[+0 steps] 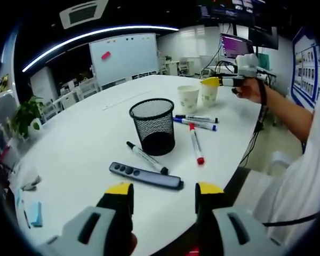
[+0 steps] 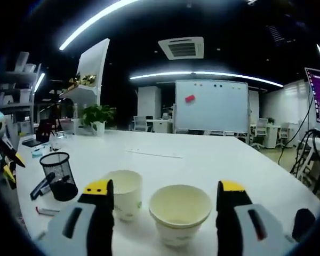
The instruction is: Place the scattered laser pointers and whiteboard markers into the pen holder and stack the scattered paper cups together
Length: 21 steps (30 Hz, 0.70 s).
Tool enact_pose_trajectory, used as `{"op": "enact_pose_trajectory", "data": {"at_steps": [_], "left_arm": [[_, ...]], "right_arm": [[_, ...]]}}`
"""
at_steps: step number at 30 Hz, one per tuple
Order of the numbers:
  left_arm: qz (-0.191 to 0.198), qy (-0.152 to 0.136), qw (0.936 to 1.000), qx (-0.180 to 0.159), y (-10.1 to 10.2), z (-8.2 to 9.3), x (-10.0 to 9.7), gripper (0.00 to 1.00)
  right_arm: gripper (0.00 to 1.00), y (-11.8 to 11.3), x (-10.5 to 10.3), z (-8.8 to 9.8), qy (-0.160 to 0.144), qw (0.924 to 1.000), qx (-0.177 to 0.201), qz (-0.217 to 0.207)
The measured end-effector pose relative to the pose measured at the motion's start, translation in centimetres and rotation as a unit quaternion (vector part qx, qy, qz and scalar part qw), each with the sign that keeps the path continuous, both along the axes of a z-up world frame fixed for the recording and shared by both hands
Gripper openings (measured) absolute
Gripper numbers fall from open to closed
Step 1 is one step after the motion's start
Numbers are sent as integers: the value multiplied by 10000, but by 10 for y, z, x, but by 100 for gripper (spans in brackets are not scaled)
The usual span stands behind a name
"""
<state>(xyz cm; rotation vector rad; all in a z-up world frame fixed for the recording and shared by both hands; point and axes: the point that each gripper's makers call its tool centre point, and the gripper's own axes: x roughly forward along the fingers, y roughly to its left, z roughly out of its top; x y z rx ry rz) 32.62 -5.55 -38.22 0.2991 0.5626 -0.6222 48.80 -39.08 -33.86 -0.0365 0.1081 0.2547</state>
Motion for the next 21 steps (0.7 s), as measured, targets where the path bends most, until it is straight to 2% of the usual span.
{"op": "enact_pose_trajectory", "data": {"at_steps": [5, 17, 21], "left_arm": [[45, -22, 10000, -12, 2, 1, 0, 47], [73, -6, 10000, -17, 3, 0, 0, 47], [75, 1, 10000, -2, 4, -1, 0, 47]], "right_arm": [[77, 3, -2, 5, -60, 9999, -90, -4], [76, 20, -3, 7, -51, 9997, 67, 222], [70, 22, -1, 1, 55, 9998, -12, 212]]}}
